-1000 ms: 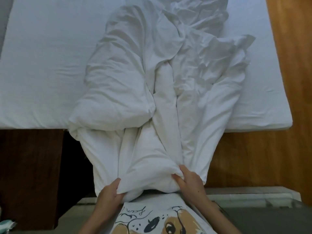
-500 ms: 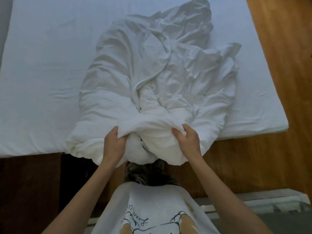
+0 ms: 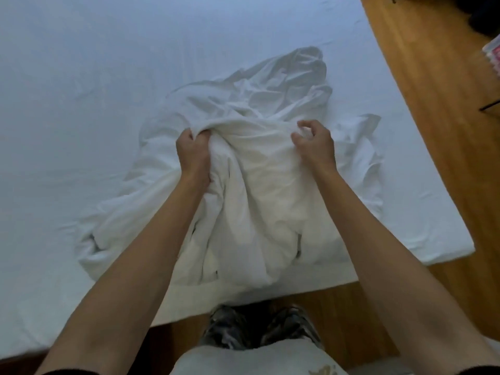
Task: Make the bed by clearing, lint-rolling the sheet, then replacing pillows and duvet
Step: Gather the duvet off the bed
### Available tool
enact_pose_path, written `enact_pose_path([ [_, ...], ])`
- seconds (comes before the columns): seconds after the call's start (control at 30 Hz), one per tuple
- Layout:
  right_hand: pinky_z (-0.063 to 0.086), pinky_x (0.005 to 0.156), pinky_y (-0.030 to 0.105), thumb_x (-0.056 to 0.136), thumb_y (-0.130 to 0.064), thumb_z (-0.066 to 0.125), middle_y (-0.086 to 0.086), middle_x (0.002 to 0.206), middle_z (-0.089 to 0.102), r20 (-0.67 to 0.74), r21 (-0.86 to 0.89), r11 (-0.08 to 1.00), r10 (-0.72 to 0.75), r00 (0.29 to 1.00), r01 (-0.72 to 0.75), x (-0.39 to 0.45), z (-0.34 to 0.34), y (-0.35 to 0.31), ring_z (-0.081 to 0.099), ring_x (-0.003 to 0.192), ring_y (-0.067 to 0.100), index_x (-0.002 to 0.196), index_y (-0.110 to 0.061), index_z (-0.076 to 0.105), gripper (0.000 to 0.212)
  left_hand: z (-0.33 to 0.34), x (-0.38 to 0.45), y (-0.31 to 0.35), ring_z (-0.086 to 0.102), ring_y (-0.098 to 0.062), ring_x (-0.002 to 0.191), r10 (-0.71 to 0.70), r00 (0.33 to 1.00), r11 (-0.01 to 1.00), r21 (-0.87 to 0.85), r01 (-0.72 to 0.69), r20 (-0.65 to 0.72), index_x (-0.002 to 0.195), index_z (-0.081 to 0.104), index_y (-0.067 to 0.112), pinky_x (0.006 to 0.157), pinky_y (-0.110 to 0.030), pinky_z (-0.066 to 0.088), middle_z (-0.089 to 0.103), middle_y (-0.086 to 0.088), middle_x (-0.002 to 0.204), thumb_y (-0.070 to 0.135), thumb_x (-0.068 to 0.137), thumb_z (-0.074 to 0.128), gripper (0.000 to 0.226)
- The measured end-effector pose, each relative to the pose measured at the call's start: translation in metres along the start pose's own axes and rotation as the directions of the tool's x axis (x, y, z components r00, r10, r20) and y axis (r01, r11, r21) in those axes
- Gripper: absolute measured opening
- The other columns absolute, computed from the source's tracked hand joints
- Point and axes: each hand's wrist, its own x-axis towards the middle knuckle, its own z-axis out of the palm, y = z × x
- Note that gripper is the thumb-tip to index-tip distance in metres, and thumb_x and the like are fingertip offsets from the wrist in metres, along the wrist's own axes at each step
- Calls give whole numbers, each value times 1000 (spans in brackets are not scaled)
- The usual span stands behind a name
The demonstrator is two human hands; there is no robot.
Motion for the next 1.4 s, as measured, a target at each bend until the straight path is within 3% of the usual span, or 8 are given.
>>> enact_pose_path([
  [0.23,25,114,53,75,-70,58,20,151,33,216,-490,678,-515,829,548,-14,47,72,27,141,37,147,-21,32,91,87,134,-15,39,-13,62,-99,995,995,-22,98,-13,60,38,21,61,-28,36,40,6,64,15,80,64,34],
  [0.4,18,112,59,67,-81,51,25,151,31,401,-645,494,-430,809,583,56,82,145,27,140,43,146,-26,32,98,138,234,-10,37,-16,67,-8,999,992,127,13,-41,63,35,22,63,-29,36,35,6,66,18,84,64,36],
  [0.47,14,112,60,62,-87,39,24,152,29,423,-705,521,-234,875,481,117,92,160,26,141,42,148,-29,29,104,143,258,-24,50,-19,87,26,984,884,455,-106,177,86,55,18,82,-31,45,55,-2,86,27,92,59,12],
  [0.57,7,114,62,57,-93,24,19,157,18,495,-730,527,-32,868,436,171,111,178,13,146,36,153,-32,14,114,115,256,-57,37,-27,136,-41,884,582,730,-358,466,145,38,10,111,-34,26,41,-17,147,37,94,58,61],
  [0.7,-2,116,57,46,-101,1,10,161,5,517,-697,576,-10,856,428,181,128,201,0,148,28,151,-35,-3,124,17,193,-96,34,-40,135,151,881,277,836,-474,449,139,48,12,111,-55,22,42,-22,143,59,81,45,75],
  [1.0,2,115,55,50,-99,15,10,161,-1,522,-695,613,72,850,375,175,127,191,-2,148,28,153,-32,-2,124,-135,144,-143,15,-36,147,188,982,339,938,-73,8,144,42,18,115,-62,19,14,-19,159,71,73,46,89],
  [1.2,32,111,37,84,-28,49,9,146,42,138,-116,976,-170,976,187,103,151,89,37,135,26,139,-13,46,58,-148,153,-165,10,-36,148,139,989,342,935,-91,45,147,42,23,115,-54,13,13,-25,158,67,75,45,84],
  [1.4,20,111,58,77,-72,47,20,154,27,409,-253,630,-618,671,734,42,275,-7,22,142,41,145,-29,39,81,-150,176,-174,16,-37,146,148,984,335,931,-145,100,146,42,29,114,-52,17,17,-22,158,68,77,47,79],
])
